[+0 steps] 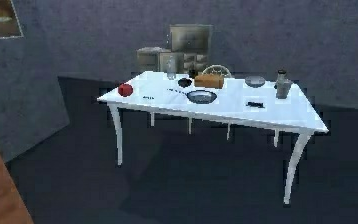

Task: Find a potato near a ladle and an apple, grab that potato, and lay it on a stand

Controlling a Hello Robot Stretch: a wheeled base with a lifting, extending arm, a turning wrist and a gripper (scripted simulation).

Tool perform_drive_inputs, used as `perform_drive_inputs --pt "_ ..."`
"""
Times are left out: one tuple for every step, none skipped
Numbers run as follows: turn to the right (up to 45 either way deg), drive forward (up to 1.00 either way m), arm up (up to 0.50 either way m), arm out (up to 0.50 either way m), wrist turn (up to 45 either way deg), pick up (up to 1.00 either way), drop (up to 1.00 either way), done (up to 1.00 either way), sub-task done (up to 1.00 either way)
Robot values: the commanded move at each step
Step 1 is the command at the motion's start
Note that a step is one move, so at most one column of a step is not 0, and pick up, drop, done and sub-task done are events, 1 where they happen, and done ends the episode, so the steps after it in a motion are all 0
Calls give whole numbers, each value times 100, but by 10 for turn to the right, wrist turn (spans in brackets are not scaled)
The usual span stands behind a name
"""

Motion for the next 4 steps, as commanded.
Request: perform_drive_inputs --pt "-30 0 0 0 0 0 0 0 0" --pt "0 45 0 0 0 0 0 0 0" --pt "-450 0 0 0 0 0 0 0 0" --pt "0 100 0 0 0 0 0 0 0"
